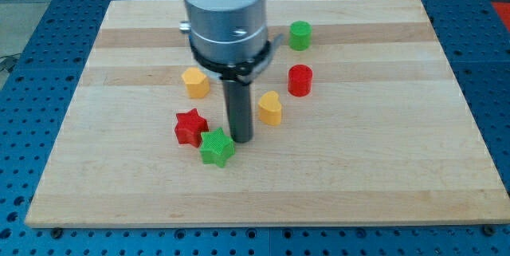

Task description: Push the yellow heart vertical to the bottom right of the blue triangle

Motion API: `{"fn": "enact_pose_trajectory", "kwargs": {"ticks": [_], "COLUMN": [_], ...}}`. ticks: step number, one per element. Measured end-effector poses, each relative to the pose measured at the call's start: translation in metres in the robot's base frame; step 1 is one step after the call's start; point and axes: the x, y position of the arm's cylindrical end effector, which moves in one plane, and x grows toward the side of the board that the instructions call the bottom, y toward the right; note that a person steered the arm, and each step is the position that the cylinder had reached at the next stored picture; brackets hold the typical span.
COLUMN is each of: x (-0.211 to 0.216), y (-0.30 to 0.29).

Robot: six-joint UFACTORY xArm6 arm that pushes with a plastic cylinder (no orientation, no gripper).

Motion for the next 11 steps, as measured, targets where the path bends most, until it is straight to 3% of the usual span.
{"fn": "enact_pose_trajectory", "kwargs": {"ticks": [3, 6, 8, 9, 11], "x": [0.031, -0.044, -0.069, -0.069, -0.029], "y": [0.076, 0.063, 0.028, 0.026, 0.053]}}
